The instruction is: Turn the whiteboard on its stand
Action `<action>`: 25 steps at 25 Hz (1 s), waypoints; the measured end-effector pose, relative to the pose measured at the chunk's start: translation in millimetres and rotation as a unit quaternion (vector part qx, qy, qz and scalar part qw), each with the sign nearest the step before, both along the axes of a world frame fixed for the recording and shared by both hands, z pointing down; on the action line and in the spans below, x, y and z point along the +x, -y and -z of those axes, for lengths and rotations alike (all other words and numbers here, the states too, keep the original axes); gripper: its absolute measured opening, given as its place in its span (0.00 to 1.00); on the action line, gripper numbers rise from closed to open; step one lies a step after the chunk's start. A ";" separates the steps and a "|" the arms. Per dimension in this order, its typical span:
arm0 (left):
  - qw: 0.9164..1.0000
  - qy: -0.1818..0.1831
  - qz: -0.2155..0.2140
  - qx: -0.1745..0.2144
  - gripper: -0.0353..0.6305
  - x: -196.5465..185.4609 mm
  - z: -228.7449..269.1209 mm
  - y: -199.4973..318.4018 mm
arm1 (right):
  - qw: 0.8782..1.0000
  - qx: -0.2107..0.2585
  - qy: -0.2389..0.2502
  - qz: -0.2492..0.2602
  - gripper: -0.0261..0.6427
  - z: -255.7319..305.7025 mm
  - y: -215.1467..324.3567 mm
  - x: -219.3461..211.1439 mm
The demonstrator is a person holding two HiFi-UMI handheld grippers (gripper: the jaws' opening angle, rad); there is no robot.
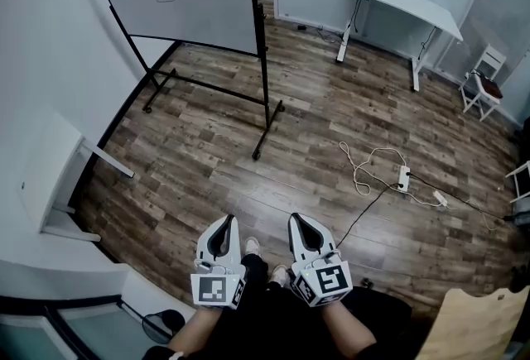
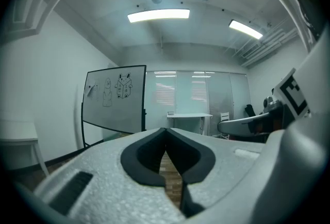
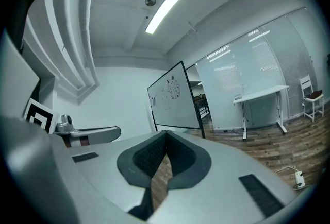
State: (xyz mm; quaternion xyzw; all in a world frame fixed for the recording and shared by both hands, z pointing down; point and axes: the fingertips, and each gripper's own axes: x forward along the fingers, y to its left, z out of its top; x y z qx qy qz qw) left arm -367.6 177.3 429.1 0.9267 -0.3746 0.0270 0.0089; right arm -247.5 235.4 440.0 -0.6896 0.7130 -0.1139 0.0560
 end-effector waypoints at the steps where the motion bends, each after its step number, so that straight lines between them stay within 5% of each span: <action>1: 1.000 0.001 0.000 -0.001 0.07 3.1 -1.3 0.2 | 1.000 0.000 0.002 -0.001 0.05 -1.5 -0.7 3.5; 14: 1.000 -0.004 -0.011 -0.004 0.07 66.8 -14.1 54.8 | 1.000 -0.006 0.008 -0.002 0.05 -19.5 43.1 57.4; 25: 1.000 -0.005 -0.012 -0.009 0.07 133.3 -15.2 176.6 | 1.000 -0.005 0.003 0.011 0.05 -17.8 167.2 117.7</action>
